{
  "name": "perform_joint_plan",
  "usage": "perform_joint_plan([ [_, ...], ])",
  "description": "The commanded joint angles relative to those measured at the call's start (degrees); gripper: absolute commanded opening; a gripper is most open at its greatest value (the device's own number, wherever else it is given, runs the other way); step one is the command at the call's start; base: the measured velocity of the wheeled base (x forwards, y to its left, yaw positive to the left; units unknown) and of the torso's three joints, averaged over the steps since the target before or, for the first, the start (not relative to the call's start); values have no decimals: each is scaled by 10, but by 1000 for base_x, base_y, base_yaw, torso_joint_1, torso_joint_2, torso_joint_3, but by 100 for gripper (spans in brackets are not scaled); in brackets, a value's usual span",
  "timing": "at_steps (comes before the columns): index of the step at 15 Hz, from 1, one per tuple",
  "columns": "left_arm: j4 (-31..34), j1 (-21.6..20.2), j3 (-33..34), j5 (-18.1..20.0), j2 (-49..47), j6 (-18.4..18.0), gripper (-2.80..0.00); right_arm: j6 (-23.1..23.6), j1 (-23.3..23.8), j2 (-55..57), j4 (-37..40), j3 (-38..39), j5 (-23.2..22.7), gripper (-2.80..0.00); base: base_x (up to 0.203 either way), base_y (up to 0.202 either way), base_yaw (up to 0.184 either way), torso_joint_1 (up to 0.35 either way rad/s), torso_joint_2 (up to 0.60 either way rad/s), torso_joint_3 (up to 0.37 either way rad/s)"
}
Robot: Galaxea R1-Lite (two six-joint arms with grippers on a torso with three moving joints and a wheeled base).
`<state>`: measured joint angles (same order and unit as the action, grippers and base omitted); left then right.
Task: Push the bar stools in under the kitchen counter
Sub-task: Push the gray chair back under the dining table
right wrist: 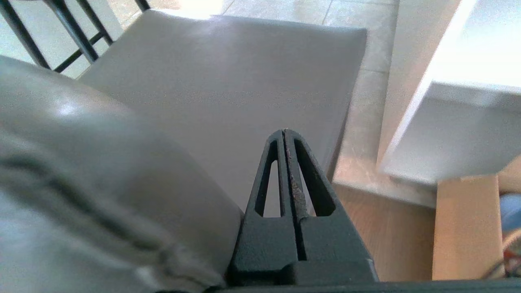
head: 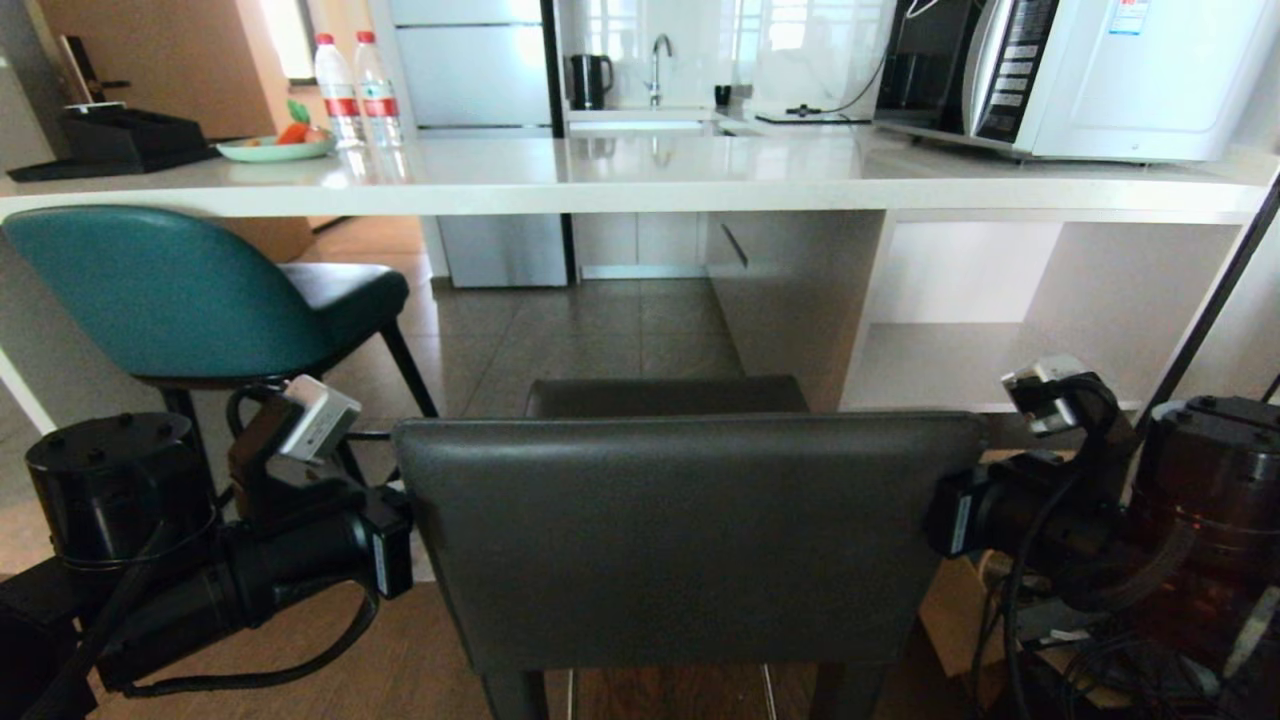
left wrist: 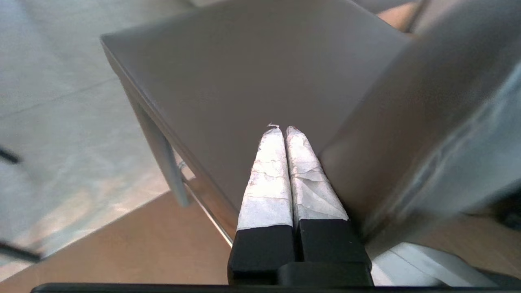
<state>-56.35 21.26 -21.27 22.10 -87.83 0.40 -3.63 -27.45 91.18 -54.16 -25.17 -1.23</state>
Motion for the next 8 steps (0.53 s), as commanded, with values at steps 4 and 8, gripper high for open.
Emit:
perform_joint_plan([
  [4, -9, 40, -20, -40, -6, 2, -280, -1, -17, 50, 0, -36, -8, -280, 0, 0, 0, 0, 0, 0],
  [8, -9, 37, -50, -41, -36, 2, -280, -1, -11, 68, -16, -34, -8, -280, 0, 0, 0, 0, 0, 0],
])
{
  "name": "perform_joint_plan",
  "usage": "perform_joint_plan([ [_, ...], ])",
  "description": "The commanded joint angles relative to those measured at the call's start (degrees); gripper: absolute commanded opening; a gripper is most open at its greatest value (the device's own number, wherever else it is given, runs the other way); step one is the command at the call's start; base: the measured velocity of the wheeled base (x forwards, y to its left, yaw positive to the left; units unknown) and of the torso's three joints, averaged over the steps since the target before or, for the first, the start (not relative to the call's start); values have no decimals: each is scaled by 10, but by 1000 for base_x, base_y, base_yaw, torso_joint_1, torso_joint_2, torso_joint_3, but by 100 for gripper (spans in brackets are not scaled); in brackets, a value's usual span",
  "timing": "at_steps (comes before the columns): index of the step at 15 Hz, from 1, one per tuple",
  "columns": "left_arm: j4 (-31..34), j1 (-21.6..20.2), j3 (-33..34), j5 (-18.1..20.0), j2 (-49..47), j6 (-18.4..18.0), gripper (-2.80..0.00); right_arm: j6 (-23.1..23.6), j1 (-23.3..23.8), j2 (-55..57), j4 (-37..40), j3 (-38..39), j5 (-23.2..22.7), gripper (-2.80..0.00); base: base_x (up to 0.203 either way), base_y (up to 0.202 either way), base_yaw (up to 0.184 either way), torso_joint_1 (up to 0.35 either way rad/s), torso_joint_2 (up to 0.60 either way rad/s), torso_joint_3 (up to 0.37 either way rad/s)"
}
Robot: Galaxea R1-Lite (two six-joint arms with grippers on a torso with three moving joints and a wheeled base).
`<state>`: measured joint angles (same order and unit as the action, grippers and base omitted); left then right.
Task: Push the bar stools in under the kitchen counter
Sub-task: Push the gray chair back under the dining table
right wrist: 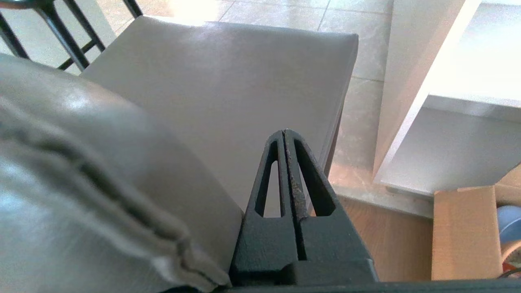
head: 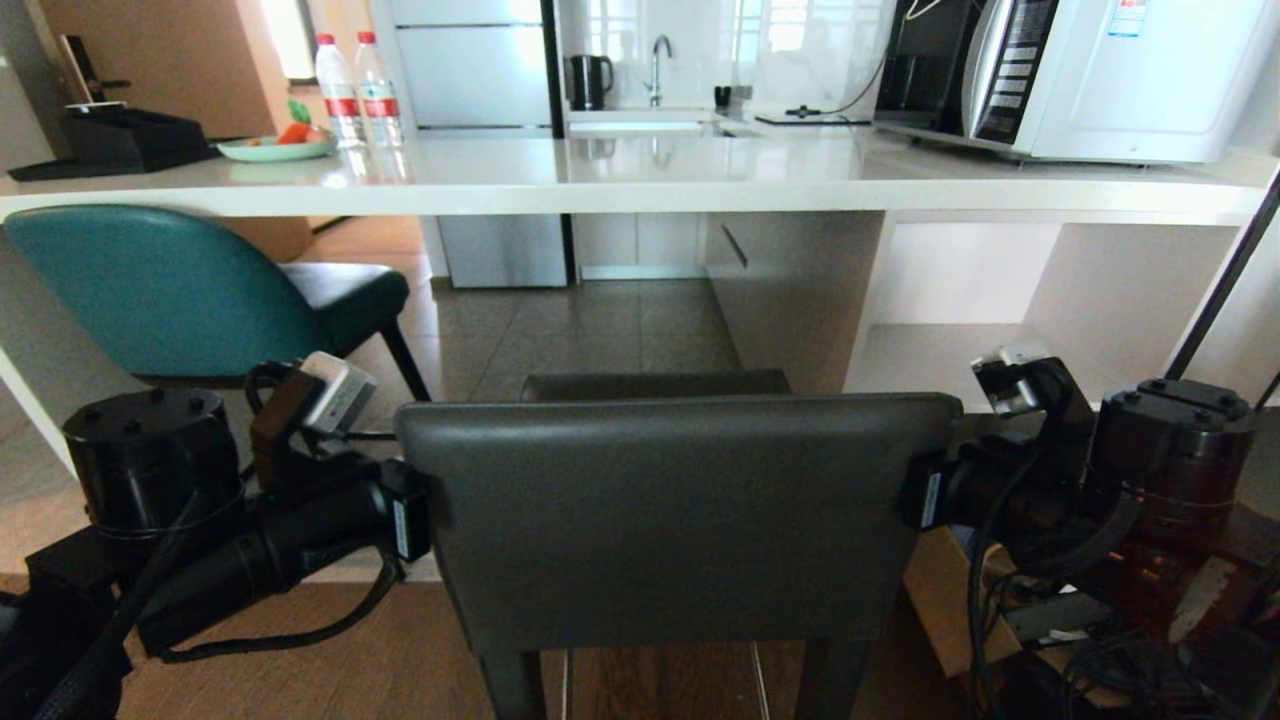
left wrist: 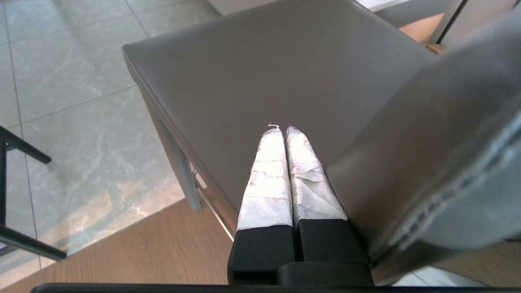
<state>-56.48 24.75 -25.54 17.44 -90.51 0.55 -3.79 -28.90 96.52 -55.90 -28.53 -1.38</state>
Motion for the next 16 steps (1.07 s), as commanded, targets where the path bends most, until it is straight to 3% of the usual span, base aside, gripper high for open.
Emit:
perform_joint_plan([
  [1, -7, 2, -16, 5, -24, 1, -280, 0, 6, 29, -3, -1, -6, -280, 0, 0, 0, 0, 0, 0],
  [6, -8, -12, -39, 5, -65, -1, -280, 1, 11, 117, -71, -51, 4, -280, 0, 0, 0, 0, 0, 0],
  [11, -8, -23, -88, 5, -93, 0, -280, 3, 11, 146, -74, -94, 11, -280, 0, 0, 0, 0, 0, 0],
  [16, -8, -23, -86, 3, -95, -1, -280, 3, 11, 153, -73, -107, 11, -280, 0, 0, 0, 0, 0, 0],
])
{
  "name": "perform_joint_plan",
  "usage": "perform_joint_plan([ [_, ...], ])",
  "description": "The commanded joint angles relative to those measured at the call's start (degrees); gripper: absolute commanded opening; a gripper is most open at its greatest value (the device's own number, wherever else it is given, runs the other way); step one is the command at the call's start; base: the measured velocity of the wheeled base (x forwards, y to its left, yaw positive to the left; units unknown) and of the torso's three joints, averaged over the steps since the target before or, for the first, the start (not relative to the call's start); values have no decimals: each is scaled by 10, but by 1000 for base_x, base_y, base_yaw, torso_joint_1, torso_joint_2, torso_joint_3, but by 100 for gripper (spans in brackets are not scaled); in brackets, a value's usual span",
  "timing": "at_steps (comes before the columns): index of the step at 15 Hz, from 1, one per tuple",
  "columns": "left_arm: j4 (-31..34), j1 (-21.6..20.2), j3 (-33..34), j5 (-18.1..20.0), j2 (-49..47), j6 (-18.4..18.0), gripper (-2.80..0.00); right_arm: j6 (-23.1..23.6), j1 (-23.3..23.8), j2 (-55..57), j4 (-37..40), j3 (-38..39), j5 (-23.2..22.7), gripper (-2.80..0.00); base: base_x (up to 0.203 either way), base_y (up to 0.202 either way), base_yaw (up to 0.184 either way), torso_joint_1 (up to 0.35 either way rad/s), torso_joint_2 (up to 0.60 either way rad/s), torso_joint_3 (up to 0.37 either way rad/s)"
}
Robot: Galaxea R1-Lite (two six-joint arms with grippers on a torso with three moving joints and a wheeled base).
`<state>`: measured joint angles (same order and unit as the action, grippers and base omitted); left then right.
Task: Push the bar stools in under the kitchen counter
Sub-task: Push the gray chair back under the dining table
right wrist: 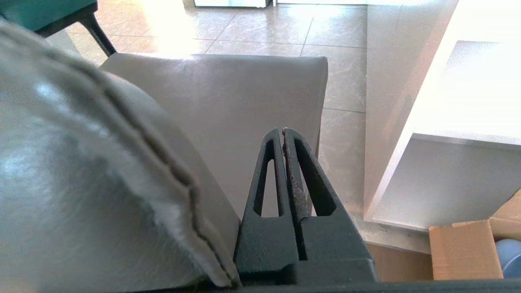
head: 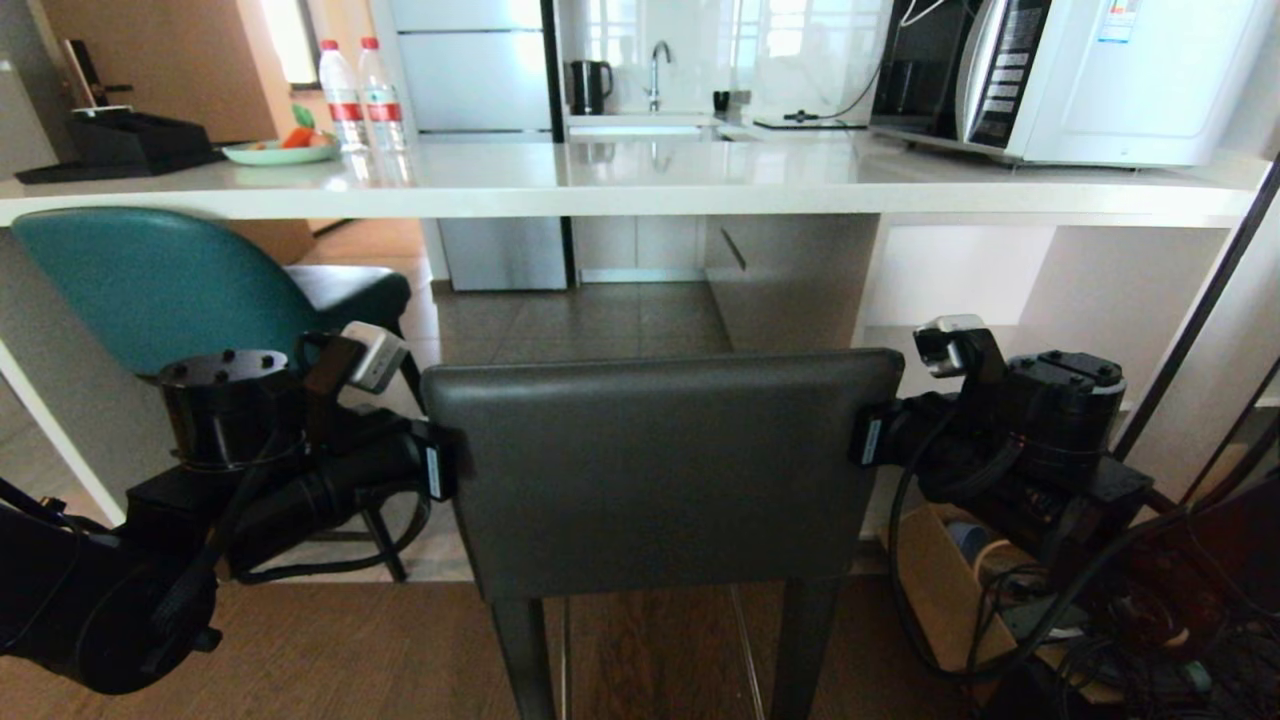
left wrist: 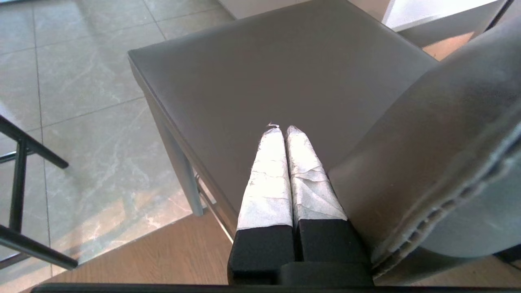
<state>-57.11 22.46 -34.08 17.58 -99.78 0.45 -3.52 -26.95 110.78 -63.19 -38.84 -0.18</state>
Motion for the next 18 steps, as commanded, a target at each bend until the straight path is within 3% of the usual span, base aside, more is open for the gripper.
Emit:
perform_joint_plan([
  [1, -2, -2, -6, -1, -7, 0, -280, 0, -8, 10, -1, -1, -1, -280, 0, 0, 0, 0, 0, 0],
  [7, -2, -18, -71, -5, -66, 1, -280, 2, 7, 32, 0, -41, -1, -280, 0, 0, 0, 0, 0, 0],
  [11, -2, -15, -66, -17, -48, 2, -280, 1, 7, 31, -5, -31, 1, -280, 0, 0, 0, 0, 0, 0],
  [15, -3, -14, -12, -62, -21, 4, -280, -1, 10, 27, -56, 7, 31, -280, 0, 0, 0, 0, 0, 0],
  [18, -61, -21, 32, -136, 14, 4, -280, -1, 29, -20, -86, 68, 37, -280, 0, 0, 0, 0, 0, 0],
])
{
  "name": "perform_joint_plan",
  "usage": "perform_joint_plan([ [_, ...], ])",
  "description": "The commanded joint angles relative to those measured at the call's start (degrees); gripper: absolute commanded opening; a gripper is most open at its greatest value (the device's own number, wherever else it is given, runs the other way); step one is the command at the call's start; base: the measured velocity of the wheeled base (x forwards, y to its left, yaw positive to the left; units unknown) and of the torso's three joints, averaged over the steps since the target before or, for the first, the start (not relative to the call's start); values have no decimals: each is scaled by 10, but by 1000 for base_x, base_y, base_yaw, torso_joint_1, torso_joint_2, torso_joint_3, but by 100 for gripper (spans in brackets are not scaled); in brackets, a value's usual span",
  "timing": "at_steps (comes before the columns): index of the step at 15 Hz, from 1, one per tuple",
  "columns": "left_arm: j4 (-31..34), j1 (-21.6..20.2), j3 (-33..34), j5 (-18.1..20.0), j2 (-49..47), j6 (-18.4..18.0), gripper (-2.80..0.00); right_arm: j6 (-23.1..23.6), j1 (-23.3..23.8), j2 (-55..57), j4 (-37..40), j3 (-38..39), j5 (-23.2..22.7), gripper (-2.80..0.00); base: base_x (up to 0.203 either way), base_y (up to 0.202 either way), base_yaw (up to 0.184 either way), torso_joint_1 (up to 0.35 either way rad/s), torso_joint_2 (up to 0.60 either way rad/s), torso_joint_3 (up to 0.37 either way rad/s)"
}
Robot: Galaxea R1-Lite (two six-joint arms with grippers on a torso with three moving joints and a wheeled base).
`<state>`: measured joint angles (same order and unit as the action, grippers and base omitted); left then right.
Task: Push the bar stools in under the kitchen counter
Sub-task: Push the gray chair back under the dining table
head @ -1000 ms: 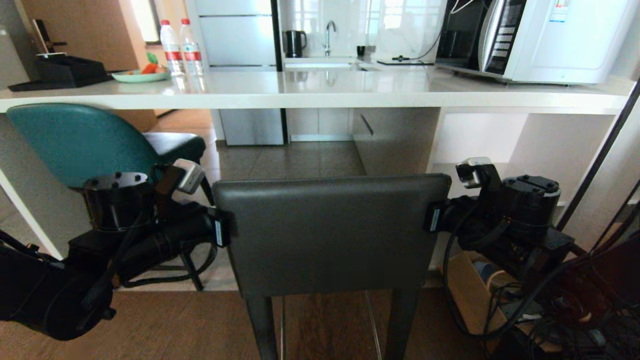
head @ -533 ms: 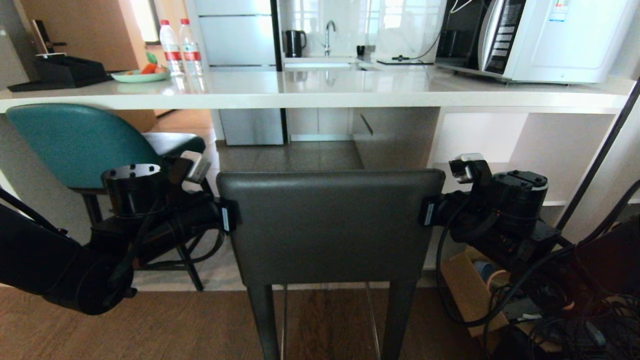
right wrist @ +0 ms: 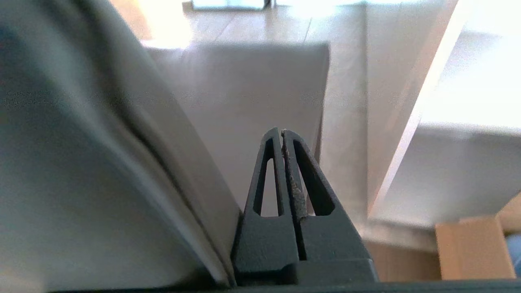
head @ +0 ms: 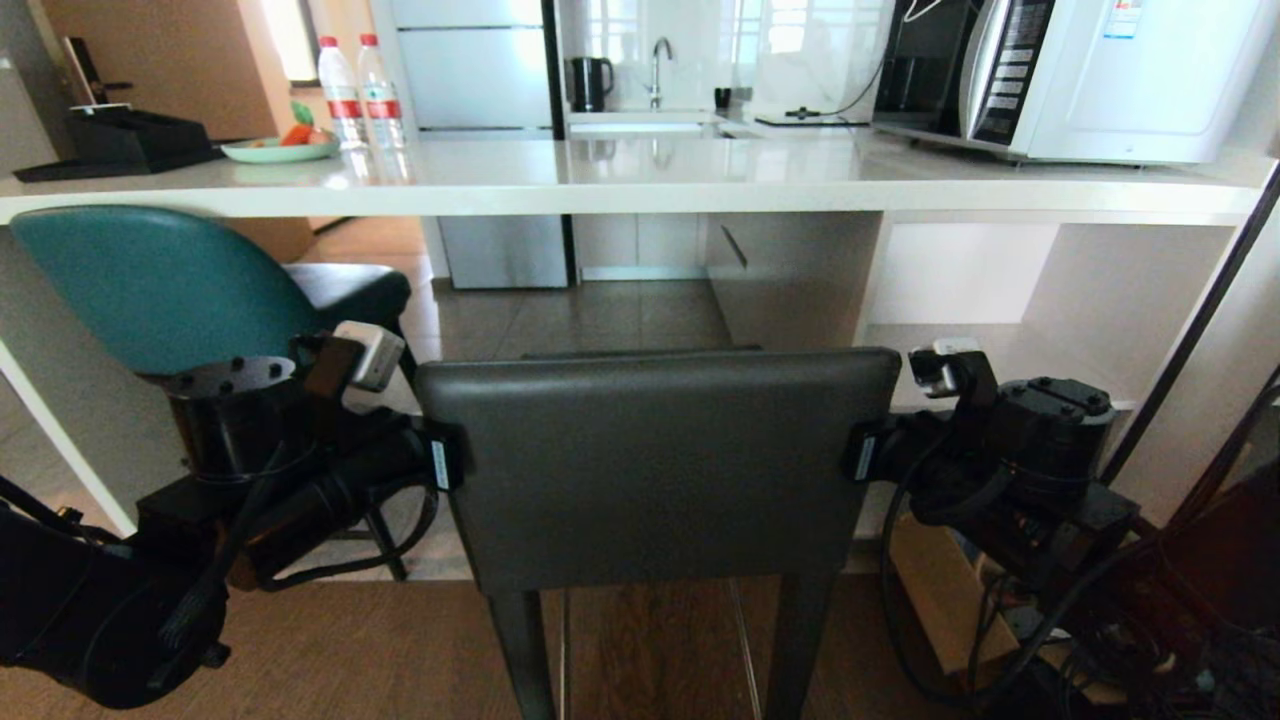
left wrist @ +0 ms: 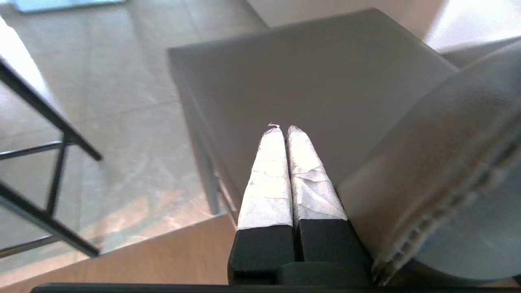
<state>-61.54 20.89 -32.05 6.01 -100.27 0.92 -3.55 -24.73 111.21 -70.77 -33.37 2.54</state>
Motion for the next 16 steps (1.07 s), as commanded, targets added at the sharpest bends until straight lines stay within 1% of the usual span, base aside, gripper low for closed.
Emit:
perform_joint_plan([
  [1, -49, -6, 28, -39, 22, 0, -280, -1, 17, -47, -12, 27, 10, -280, 0, 0, 0, 0, 0, 0],
  [2, -65, -5, 36, -50, 16, -1, -280, -1, 23, -66, -13, 40, 9, -280, 0, 0, 0, 0, 0, 0],
  [3, -65, -4, 33, -51, 6, -2, -280, 0, 25, -74, -14, 49, 9, -280, 0, 0, 0, 0, 0, 0],
  [6, -63, -3, -10, -51, -30, -3, -280, 1, 25, -64, -14, 41, 5, -280, 0, 0, 0, 0, 0, 0],
  [9, -48, -6, -48, -51, -57, -3, -280, 2, 23, -30, -13, 11, 5, -280, 0, 0, 0, 0, 0, 0],
  [12, -43, -15, -80, -51, -81, -4, -280, 3, 7, -12, -13, -14, 5, -280, 0, 0, 0, 0, 0, 0],
  [16, -42, -23, -81, -50, -80, -3, -280, 2, 6, 0, -13, -26, 5, -280, 0, 0, 0, 0, 0, 0],
])
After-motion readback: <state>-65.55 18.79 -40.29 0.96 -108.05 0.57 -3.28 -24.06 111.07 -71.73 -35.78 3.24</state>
